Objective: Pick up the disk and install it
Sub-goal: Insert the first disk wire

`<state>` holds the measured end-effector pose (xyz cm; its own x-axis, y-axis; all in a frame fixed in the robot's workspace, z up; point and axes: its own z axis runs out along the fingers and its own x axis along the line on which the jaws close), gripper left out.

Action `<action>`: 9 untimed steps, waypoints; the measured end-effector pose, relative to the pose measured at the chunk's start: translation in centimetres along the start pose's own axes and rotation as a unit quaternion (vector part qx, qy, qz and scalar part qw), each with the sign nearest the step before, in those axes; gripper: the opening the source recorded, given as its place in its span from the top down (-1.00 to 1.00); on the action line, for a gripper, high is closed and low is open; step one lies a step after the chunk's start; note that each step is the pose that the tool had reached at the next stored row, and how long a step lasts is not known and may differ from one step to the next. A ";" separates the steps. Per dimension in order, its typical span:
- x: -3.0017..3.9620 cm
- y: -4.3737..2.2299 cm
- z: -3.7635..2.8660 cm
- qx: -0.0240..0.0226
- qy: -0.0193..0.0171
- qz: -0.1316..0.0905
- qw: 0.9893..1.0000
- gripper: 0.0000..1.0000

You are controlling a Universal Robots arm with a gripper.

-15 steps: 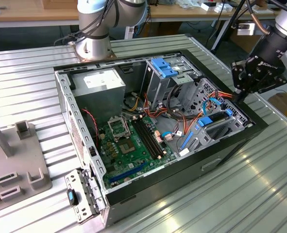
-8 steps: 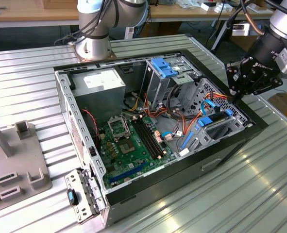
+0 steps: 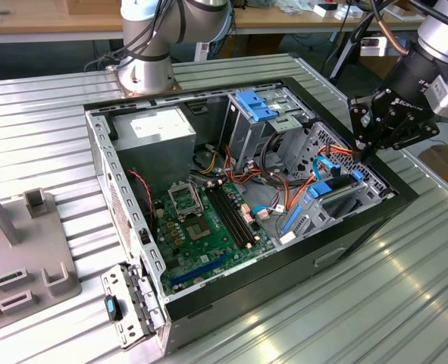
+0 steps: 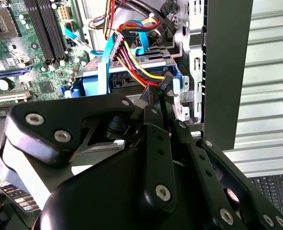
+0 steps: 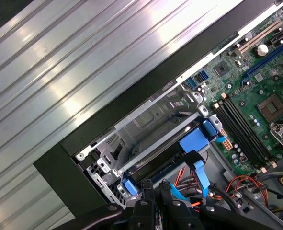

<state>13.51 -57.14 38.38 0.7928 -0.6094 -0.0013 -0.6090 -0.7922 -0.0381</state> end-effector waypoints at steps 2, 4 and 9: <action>0.00 0.00 0.00 0.000 0.000 0.000 1.000 0.67; -0.08 0.06 0.00 0.000 0.000 0.000 1.000 0.67; -0.14 0.11 0.00 0.000 0.000 0.000 1.000 0.67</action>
<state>13.33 -57.14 38.38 0.7928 -0.6095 -0.0013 -0.6091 -0.7922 -0.0381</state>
